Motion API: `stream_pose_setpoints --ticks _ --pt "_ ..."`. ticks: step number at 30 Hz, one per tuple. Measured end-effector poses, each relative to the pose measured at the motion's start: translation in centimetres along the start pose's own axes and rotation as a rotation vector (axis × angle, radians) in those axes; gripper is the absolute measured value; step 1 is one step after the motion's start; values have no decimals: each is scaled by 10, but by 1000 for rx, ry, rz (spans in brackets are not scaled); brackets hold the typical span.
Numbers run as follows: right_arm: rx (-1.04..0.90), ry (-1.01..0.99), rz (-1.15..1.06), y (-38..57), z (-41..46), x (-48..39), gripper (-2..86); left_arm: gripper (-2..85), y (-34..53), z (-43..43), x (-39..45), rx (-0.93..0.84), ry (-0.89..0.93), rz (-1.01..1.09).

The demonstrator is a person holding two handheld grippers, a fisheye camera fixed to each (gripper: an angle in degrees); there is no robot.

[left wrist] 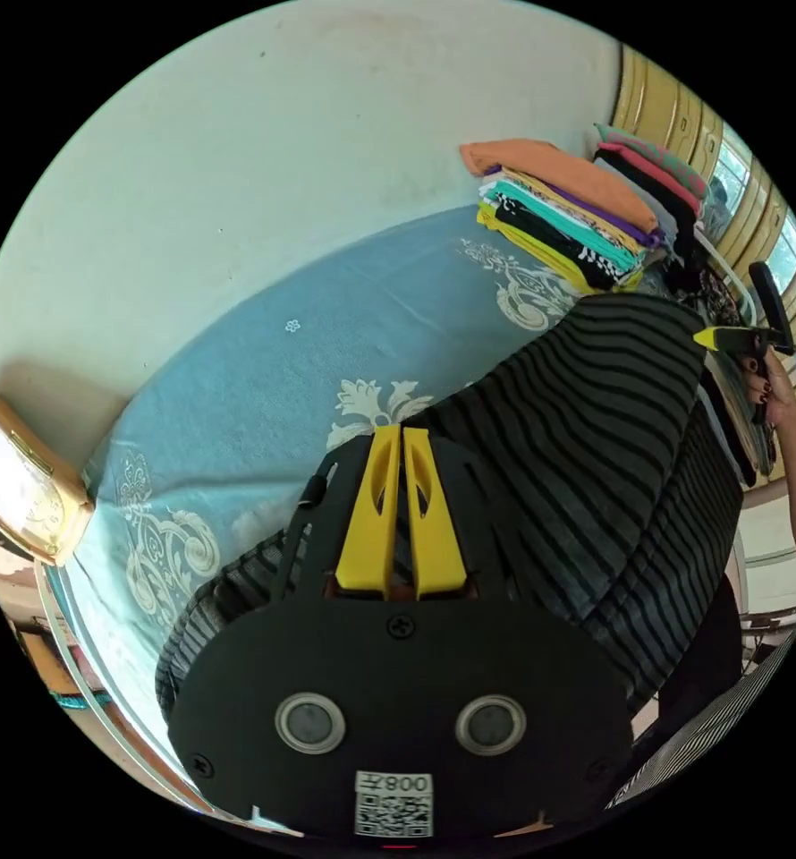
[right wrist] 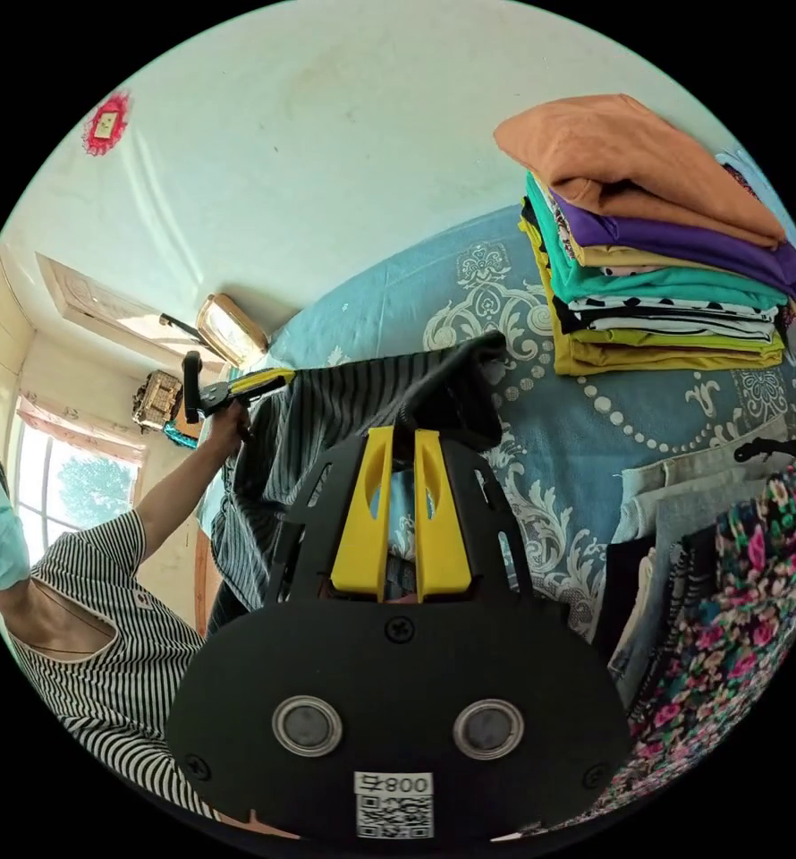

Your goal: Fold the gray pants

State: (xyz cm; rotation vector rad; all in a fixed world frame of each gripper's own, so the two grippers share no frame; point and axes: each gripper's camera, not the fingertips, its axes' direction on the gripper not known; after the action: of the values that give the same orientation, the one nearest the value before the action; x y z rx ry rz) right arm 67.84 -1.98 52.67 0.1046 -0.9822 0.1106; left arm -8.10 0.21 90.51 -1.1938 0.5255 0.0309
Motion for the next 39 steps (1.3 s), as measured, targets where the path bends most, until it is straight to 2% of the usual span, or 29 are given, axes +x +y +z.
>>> stream_pose_setpoints --ticks 2,4,6,8,11,14,18,22,25,27,29,32,35,39 --pt "13 28 1 6 -12 -9 42 5 -1 -26 -18 98 12 -67" --pt "21 32 21 11 -16 -10 46 6 -3 -32 -27 106 26 -79" --pt "-8 67 77 13 -6 -4 52 7 -5 -24 -30 46 30 -73" --pt "-127 206 188 13 25 14 59 11 -1 -7 -30 -99 -42 -38" --pt "-96 160 282 19 39 21 61 27 15 -15 -37 -88 29 -26" --pt "-20 176 247 13 41 1 71 60 25 -29 -46 -63 121 23" --pt "-6 309 143 -5 52 -39 73 78 38 -42 -66 -86 115 12" --pt "102 481 47 -15 54 -88 80 81 86 -81 -110 3 205 -133" --pt "164 461 -33 -15 63 -120 75 80 152 -124 -150 115 248 -265" --pt "153 392 -91 -18 80 -140 71 81 198 -148 -177 133 182 -382" --pt "61 254 -184 -28 120 -172 70 80 255 -175 -214 108 54 -530" --pt "-75 212 -296 -42 186 -219 64 79 314 -194 -259 65 -36 -715" --pt "-180 181 -371 -55 251 -263 60 73 350 -193 -294 -12 -83 -819" --pt "-262 185 -414 -70 323 -305 52 42 375 -180 -326 -130 -141 -845"
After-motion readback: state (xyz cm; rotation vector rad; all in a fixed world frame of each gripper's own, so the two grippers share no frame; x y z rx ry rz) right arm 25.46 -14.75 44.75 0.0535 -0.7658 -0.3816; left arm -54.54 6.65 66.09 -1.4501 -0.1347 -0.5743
